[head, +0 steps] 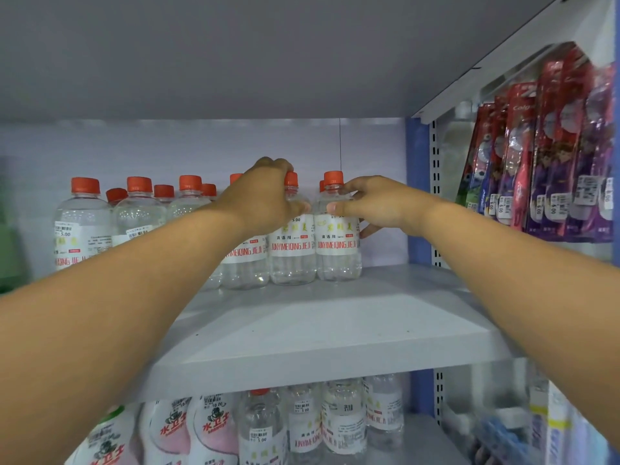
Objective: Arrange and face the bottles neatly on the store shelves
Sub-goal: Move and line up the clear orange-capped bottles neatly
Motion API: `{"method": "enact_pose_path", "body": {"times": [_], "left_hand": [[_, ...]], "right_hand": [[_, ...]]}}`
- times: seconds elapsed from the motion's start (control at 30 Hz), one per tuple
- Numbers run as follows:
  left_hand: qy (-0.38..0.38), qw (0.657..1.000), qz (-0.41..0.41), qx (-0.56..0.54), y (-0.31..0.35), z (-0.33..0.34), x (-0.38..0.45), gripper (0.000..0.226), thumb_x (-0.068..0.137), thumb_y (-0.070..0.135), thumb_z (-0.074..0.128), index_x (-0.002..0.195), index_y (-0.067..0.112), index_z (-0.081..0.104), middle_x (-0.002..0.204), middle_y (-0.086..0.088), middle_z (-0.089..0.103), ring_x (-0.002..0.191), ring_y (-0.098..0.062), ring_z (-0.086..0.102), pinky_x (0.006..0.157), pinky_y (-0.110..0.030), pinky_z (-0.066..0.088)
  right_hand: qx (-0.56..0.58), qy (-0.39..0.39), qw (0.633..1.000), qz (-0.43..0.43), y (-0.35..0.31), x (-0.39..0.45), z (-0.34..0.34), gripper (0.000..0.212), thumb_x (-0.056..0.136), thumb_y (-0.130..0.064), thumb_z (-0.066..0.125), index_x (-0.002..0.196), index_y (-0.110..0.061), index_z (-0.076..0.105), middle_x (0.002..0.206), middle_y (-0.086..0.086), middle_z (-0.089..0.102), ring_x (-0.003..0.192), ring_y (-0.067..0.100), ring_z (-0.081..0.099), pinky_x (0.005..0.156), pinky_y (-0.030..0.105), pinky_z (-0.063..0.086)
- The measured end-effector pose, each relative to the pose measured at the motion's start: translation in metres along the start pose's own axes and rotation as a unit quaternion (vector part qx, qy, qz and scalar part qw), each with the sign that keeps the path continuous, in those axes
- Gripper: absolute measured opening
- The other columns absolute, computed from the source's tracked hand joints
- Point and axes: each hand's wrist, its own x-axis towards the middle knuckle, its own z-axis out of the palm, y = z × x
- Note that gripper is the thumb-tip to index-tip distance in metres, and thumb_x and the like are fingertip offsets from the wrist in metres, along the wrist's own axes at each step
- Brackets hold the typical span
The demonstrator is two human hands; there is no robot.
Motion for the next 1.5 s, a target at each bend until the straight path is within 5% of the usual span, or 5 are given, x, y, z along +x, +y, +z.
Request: {"method": "enact_pose_path", "body": {"times": [0.33, 0.57, 0.83, 1.0, 1.5], "left_hand": [[-0.002, 0.998, -0.038, -0.042, 0.023, -0.025, -0.029, 0.074, 0.093, 0.044, 0.07, 0.157, 0.029, 0.035, 0.158, 0.0, 0.034, 0.133, -0.023, 0.052, 0.097, -0.028, 0.041], [0.175, 0.88, 0.057, -0.437, 0.032, -0.052, -0.253, 0.024, 0.096, 0.028, 0.052, 0.113, 0.014, 0.061, 0.098, -0.001, 0.071, 0.076, -0.024, 0.071, 0.065, -0.027, 0.057], [0.024, 0.879, -0.334, -0.34, -0.034, 0.149, -0.299, 0.052, 0.084, 0.035, 0.081, 0.128, 0.025, 0.055, 0.124, -0.001, 0.064, 0.104, -0.024, 0.066, 0.078, -0.035, 0.055], [-0.034, 0.92, -0.31, -0.238, -0.039, 0.189, -0.28, 0.085, 0.073, 0.061, 0.078, 0.145, 0.035, 0.041, 0.138, 0.011, 0.061, 0.123, -0.019, 0.062, 0.098, -0.042, 0.053], [-0.063, 0.876, -0.309, -0.364, -0.051, 0.132, -0.358, 0.089, 0.076, 0.012, 0.088, 0.14, 0.034, 0.031, 0.107, 0.016, 0.066, 0.083, 0.013, 0.067, 0.063, -0.01, 0.054]], "right_hand": [[-0.059, 0.07, 0.995, 0.026, -0.024, -0.029, -0.001, 0.071, 0.092, -0.049, 0.07, 0.15, -0.017, 0.045, 0.133, 0.0, 0.059, 0.111, 0.02, 0.064, 0.098, 0.04, 0.056], [0.216, 0.231, 0.895, -0.314, -0.014, -0.254, 0.056, 0.016, 0.1, -0.014, 0.053, 0.112, -0.019, 0.062, 0.096, 0.005, 0.072, 0.083, 0.029, 0.072, 0.064, 0.037, 0.06], [0.119, 0.154, 0.965, 0.175, 0.163, -0.196, 0.209, 0.049, 0.089, -0.03, 0.077, 0.132, -0.027, 0.053, 0.143, 0.008, 0.055, 0.115, 0.021, 0.061, 0.102, 0.037, 0.051], [0.027, 0.103, 0.975, 0.193, 0.172, -0.158, 0.236, 0.11, 0.076, -0.057, 0.081, 0.16, -0.022, 0.019, 0.155, 0.008, 0.037, 0.141, 0.031, 0.043, 0.109, 0.041, 0.044], [0.177, 0.092, 0.973, 0.119, 0.151, -0.273, 0.192, 0.085, 0.074, -0.018, 0.091, 0.138, -0.042, 0.041, 0.116, -0.019, 0.065, 0.094, -0.011, 0.067, 0.071, 0.007, 0.051]]}}
